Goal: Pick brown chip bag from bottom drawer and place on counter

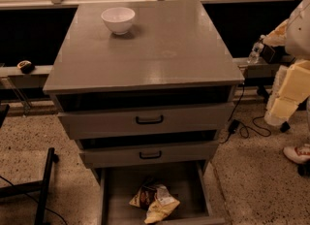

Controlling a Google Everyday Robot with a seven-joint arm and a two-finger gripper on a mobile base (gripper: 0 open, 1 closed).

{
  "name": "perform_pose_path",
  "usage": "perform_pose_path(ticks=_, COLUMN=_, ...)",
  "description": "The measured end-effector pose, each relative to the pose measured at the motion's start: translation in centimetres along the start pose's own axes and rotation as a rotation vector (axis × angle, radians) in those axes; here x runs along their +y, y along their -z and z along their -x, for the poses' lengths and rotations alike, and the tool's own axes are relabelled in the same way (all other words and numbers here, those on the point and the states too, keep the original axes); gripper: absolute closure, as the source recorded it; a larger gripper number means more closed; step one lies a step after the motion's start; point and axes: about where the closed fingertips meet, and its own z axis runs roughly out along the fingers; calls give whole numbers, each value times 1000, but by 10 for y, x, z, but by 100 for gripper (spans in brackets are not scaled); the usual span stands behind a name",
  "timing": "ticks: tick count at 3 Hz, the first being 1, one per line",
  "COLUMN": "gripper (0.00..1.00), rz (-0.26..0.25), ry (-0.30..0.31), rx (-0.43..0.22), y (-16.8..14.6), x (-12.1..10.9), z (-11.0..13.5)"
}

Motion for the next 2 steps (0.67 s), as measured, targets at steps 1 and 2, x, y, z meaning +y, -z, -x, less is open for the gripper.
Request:
perform_pose_path(ticks=1, gripper=0, rz=0, ry=0, rx=0, y=0, x=0, z=0)
perform_pose_path(ticks=2, gripper=0, rz=19, ry=-25, rx=-79, y=-32, x=0, z=6)
